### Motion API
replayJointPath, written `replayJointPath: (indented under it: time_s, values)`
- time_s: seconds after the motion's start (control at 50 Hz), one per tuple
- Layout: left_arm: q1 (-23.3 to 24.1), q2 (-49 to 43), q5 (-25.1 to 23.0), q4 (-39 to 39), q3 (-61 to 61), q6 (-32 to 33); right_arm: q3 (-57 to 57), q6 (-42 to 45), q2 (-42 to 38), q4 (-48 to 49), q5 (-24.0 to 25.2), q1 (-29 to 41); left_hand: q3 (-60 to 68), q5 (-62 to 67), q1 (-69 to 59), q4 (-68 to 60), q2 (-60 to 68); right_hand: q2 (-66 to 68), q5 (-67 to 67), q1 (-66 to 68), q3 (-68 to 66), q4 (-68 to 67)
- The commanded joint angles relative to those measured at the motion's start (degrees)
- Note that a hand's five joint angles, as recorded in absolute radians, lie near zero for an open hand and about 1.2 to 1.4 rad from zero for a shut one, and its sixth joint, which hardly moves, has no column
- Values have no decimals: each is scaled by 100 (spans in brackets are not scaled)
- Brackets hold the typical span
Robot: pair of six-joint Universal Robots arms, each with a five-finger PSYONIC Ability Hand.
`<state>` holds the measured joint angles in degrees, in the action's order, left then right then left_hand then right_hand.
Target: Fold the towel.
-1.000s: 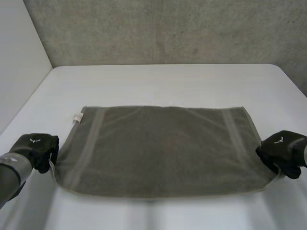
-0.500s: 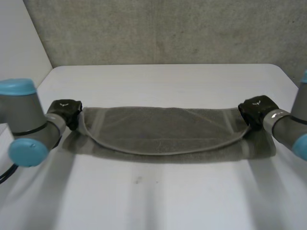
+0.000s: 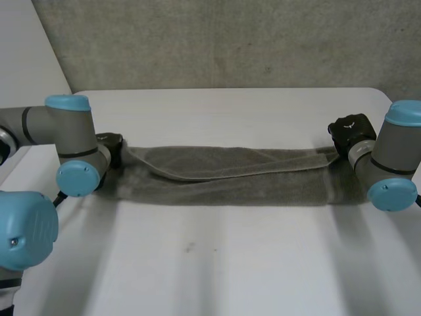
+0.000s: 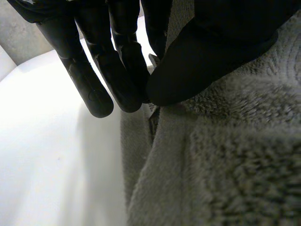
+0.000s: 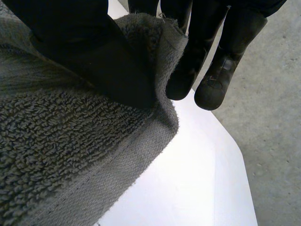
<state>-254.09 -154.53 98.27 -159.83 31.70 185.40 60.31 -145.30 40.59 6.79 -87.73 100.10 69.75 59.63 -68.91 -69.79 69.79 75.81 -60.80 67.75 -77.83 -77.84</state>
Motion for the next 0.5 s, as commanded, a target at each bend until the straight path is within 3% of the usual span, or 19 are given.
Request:
replayJointPath:
  time_s: [0.02,0.18,0.4,0.5]
  values:
    - [131,28,8,-110,82,-30,-2,-147,19,130,54,-8,1025,1037,-1109,-1021,1021,419,-920,1225,-217,-216]
    - [158,169,8,-593,336,-39,-90,-376,2,481,115,-8,1025,1037,-1109,-1021,1021,419,-920,1225,-217,-216]
    - [149,819,-18,-2174,1662,13,-327,-376,-227,473,71,1,1025,1037,-1109,-1021,1021,419,-920,1225,-217,-216]
    - [114,819,-1,-2246,1751,22,-424,-385,-306,455,1,1,1025,1037,-1109,-1021,1021,419,-920,1225,-217,-216]
